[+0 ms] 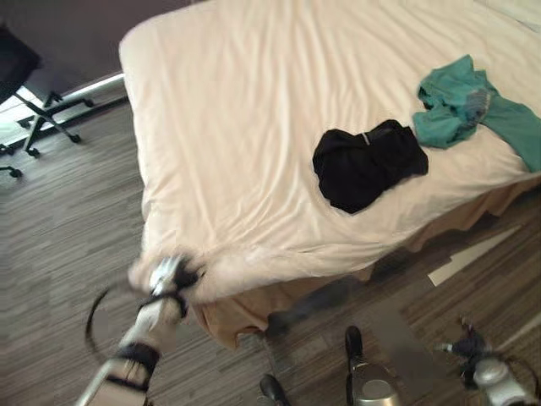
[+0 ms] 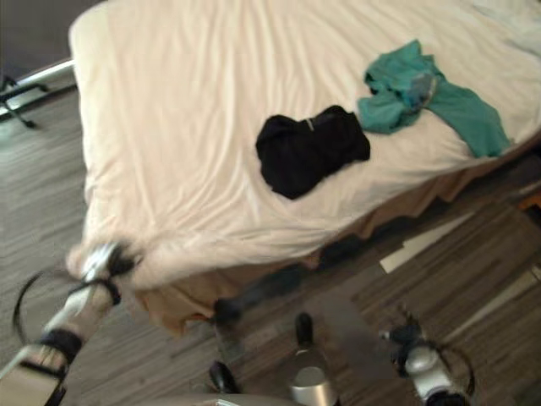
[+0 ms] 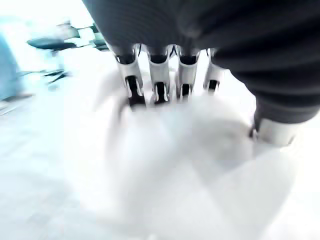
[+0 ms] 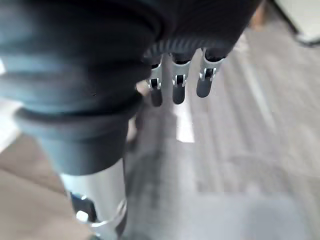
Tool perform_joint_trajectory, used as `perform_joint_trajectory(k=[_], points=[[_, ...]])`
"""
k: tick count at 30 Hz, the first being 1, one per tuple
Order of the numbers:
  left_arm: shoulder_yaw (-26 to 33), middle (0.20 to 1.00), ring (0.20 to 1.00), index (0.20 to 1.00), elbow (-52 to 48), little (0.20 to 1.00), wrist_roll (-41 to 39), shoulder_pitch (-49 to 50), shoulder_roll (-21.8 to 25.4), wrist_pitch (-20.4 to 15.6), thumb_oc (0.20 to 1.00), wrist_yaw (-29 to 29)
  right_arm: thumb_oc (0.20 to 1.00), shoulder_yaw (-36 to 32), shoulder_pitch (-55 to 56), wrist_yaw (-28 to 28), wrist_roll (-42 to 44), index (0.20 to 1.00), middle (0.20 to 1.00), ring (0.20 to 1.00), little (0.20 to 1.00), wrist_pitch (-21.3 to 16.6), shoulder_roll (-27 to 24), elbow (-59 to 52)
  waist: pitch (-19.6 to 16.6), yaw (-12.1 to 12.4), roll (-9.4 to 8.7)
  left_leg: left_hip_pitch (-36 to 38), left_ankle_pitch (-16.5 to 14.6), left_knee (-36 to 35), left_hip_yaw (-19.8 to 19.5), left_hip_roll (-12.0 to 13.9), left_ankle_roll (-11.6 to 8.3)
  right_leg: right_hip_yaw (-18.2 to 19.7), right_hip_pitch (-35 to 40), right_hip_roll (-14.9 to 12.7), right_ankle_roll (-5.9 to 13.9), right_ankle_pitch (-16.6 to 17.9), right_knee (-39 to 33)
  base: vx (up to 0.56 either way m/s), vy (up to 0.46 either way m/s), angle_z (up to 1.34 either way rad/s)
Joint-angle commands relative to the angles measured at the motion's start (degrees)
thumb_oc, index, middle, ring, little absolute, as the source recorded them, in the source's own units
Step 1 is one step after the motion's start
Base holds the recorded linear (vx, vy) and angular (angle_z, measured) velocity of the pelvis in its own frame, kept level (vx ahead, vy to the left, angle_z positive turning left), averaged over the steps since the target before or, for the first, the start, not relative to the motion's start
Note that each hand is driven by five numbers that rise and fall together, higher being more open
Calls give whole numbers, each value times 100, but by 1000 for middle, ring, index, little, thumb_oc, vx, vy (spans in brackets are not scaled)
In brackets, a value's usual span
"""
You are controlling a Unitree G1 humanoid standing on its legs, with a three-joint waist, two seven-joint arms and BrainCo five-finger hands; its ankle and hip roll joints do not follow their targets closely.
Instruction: Tidy up the quilt and then pick up the clothes from the bed and put them into the laundry hamper.
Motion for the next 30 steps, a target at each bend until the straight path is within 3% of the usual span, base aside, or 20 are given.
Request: perform_joint_trajectory(k=[1, 2, 3, 4, 5, 6, 10, 12, 13, 16, 18, 20, 21, 23, 24, 25, 27, 30], points=[[-170, 1000, 1000, 1000, 723, 1000, -196, 381, 300, 223, 1000, 82, 1000, -212, -651, 24, -523, 1000, 1000, 1000, 1000, -180, -268, -319, 223, 481, -319, -37, -259, 53, -298, -54, 24, -310, 37, -620, 782, -1032, 496, -16, 15, 30], [-166, 1000, 1000, 1000, 723, 1000, -196, 381, 298, 223, 1000, 83, 1000, -209, -655, 25, -522, 1000, 1000, 1000, 1000, -179, -269, -320, 213, 478, -319, -53, -244, 47, -297, -56, 26, -309, 22, -619, 777, -1019, 488, -28, 24, 21], [-37, 1000, 1000, 1000, 907, 1000, -339, 726, -5, 258, 1000, 98, 1000, -39, -979, 65, -743, 1000, 1000, 1000, 1000, -241, -547, -827, 208, 649, -364, -33, -255, 40, -373, -40, 37, -392, 109, -641, 776, -1051, 505, -26, 17, 34], [-12, 1000, 1000, 1000, 1040, 1000, -386, 834, -123, 270, 1000, 131, 834, 66, -1148, 78, -825, 834, 834, 834, 834, -282, -665, -1099, 206, 714, -382, -36, -254, 34, -406, -39, 40, -425, 134, -652, 770, -1061, 509, -27, 17, 37], [-8, 1000, 1000, 1000, 1043, 1000, -386, 832, -127, 268, 1000, 133, 834, 70, -1154, 80, -824, 834, 834, 834, 834, -279, -667, -1101, 198, 709, -382, -52, -237, 27, -407, -41, 42, -426, 120, -652, 765, -1047, 502, -29, 5, 49], [12, 1000, 1000, 1000, 1291, 1000, -471, 1028, -417, 303, 1000, 175, 200, 397, -1672, 108, -1078, 200, 200, 200, 200, -411, -901, -1747, 202, 883, -424, -70, -236, 37, -490, -25, 46, -525, 165, -666, 762, -1085, 525, -26, -1, 37], [-123, 1000, 1000, 1000, 1495, 1000, -486, 1194, -769, 317, 1000, 180, 200, 1119, -2764, 139, -1171, 200, 200, 200, 200, -533, -985, -2166, 219, 1121, -459, -178, -188, 31, -604, -16, 53, -657, 167, -694, 751, -1075, 509, -44, -2, 27], [-373, 1000, 1000, 1000, 1579, 1000, -525, 1192, -938, 381, 1000, 212, 200, 1927, -3985, 233, -1034, 200, 200, 200, 200, -527, -606, -2231, 339, 1424, -498, -338, -138, 60, -739, 5, 50, -768, 105, -710, 740, -1094, 558, -75, -7, 35], [-361, 1000, 1000, 1000, 1581, 1000, -525, 1186, -945, 381, 1000, 213, 200, 1946, -4013, 228, -1031, 200, 200, 200, 200, -530, -601, -2216, 334, 1411, -500, -358, -122, 55, -741, 1, 54, -769, 87, -712, 736, -1080, 552, -65, -16, 22], [-543, 1000, 1000, 1000, 1551, 1000, -620, 948, -872, 455, 1000, 401, 200, 2653, -5232, 294, -833, 200, 200, 200, 200, -479, -231, -1954, 554, 1752, -486, -659, -31, 107, -903, 48, 24, -863, -112, -723, 715, -1109, 662, -112, -42, 23], [-785, 1000, 1000, 1000, 1469, 1000, -641, 653, -750, 445, 1000, 565, 200, 3132, -6159, 363, -690, 200, 200, 200, 200, -430, 130, -1571, 772, 1951, -409, -1032, 56, 243, -1048, 96, -22, -943, -390, -750, 685, -1120, 793, -167, -39, 28], [-1248, 1000, 1000, 1000, 1151, 1000, -736, 251, -661, 373, 1000, 762, 200, 3485, -6945, 291, -512, 200, 200, 200, 200, -369, 796, -772, 1024, 2187, -250, -1458, 141, 410, -1189, 167, -97, -1080, -720, -820, 652, -1183, 1055, -135, -27, 50], [-1245, 1000, 1000, 1000, 1152, 1000, -737, 248, -664, 373, 1000, 762, 200, 3491, -6954, 287, -511, 200, 200, 200, 200, -375, 802, -761, 1020, 2178, -250, -1473, 139, 417, -1196, 166, -96, -1085, -730, -822, 652, -1187, 1062, -77, -20, 33], [-1726, 1000, 1000, 1000, 793, 1000, -804, -225, -753, 313, 1000, 1008, 200, 3529, -7110, 226, -406, 200, 200, 200, 200, -246, 1475, -53, 1229, 2309, -106, -1822, 238, 473, -1309, 204, -133, -1238, -1018, -889, 635, -1229, 1289, -73, -15, 40], [-1725, 1000, 1000, 1000, 795, 1000, -805, -228, -753, 313, 1000, 1009, 200, 3531, -7116, 223, -405, 200, 200, 200, 200, -251, 1480, -44, 1225, 2305, -109, -1834, 238, 477, -1314, 204, -133, -1241, -1028, -891, 634, -1232, 1296, -104, -18, 45], [-2006, 1000, 1000, 1000, 534, 1000, -780, -481, -820, 331, 1000, 1120, 200, 3498, -6882, 217, -295, 200, 200, 200, 200, -189, 1928, 237, 1386, 2354, -21, -2005, 280, 498, -1354, 206, -130, -1295, -1187, -924, 630, -1262, 1458, -74, -9, 22], [-2068, 1000, 1000, 1000, 489, 1000, -780, -536, -864, 344, 1000, 1149, 200, 3470, -6775, 215, -273, 200, 200, 200, 200, -151, 2045, 335, 1396, 2358, -6, -2050, 289, 505, -1371, 199, -126, -1324, -1234, -943, 626, -1282, 1521, -54, -4, 22], [-2167, 1000, 1000, 1000, 523, 1000, -757, -686, -1167, 419, 1000, 1277, 200, 3361, -5404, 324, -13, 200, 200, 200, 200, -104, 2700, 307, 1516, 2250, 22, -2055, 268, 528, -1375, 172, -86, -1316, -1234, -968, 617, -1316, 1575, -15, 7, 19]])
